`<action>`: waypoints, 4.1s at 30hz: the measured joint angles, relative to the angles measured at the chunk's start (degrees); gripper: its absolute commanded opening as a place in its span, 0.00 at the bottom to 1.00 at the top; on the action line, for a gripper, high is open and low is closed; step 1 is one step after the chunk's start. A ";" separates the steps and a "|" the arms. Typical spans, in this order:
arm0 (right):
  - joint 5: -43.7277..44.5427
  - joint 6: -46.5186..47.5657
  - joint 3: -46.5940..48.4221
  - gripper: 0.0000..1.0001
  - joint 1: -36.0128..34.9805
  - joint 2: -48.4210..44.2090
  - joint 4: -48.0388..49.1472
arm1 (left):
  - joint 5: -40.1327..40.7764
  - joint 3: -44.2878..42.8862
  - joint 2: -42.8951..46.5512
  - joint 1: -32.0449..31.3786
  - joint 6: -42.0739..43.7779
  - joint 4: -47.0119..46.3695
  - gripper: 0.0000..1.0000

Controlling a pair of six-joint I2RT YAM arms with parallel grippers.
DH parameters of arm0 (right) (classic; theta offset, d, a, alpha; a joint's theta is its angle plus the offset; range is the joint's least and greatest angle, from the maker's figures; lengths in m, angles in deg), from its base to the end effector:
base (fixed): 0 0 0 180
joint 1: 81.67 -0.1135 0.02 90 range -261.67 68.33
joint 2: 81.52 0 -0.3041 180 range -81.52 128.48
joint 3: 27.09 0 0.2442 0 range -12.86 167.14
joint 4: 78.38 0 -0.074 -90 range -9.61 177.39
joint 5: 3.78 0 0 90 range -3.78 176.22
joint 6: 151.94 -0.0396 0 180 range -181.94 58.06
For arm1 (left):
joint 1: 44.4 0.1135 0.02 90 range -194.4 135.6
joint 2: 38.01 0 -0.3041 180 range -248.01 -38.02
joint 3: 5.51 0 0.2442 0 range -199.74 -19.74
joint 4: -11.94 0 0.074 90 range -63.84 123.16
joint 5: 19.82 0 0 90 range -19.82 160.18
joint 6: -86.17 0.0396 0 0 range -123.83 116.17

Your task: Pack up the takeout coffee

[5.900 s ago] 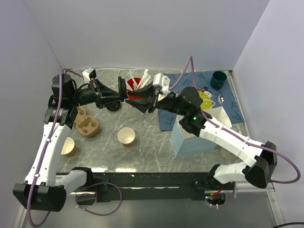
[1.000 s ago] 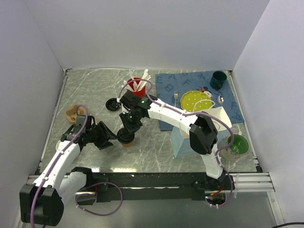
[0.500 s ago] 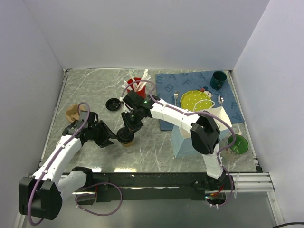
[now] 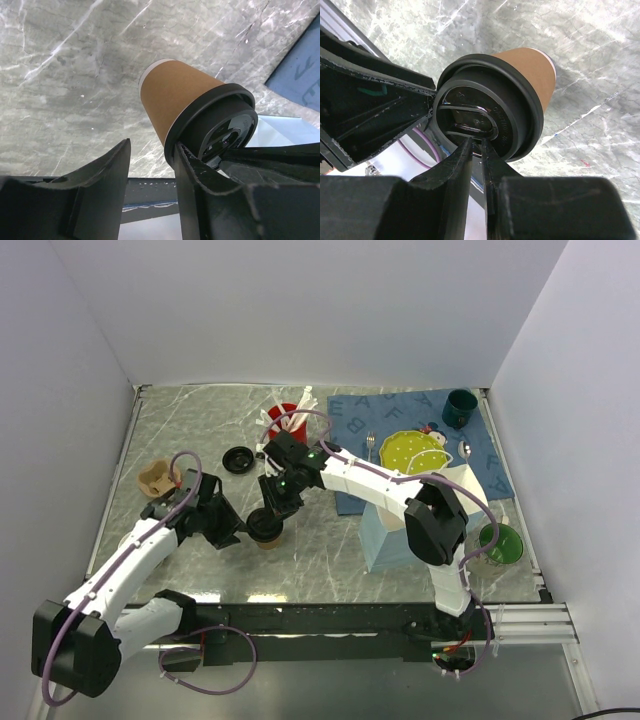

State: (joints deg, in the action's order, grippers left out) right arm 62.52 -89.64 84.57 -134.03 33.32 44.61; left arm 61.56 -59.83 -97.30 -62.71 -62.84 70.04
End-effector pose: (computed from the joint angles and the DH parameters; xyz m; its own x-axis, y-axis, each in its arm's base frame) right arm 0.2600 0.3632 0.2802 -0.8629 -0.4220 -0.2780 -0.5037 0.6744 0.5399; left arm 0.1493 -0.0557 0.2529 -0.7573 -0.6422 -0.1186 -0.5325 0.7124 -0.4571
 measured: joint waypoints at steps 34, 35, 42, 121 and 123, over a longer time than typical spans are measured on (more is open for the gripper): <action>5.22 2.73 10.95 0.24 1.60 4.13 -9.03 | 11.04 -26.58 -13.49 -5.79 2.36 16.44 0.59; 5.20 2.71 11.78 0.24 1.70 4.13 -9.49 | 11.34 -26.47 -13.38 -5.79 2.34 16.85 0.59; 5.66 2.71 15.06 0.25 1.99 4.00 -10.10 | 14.38 -24.83 -13.55 -5.62 2.56 18.47 0.65; 12.02 -19.39 -5.64 0.50 -17.42 1.01 9.99 | 27.50 -36.96 -31.28 10.99 13.40 14.51 0.99; 12.57 -20.76 -4.24 0.44 -17.92 1.73 9.90 | 27.50 -36.96 -31.17 11.13 14.43 13.92 0.99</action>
State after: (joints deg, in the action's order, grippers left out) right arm 75.09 -110.41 80.32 -151.95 35.05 54.51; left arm 89.06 -96.79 -128.47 -51.58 -48.41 83.96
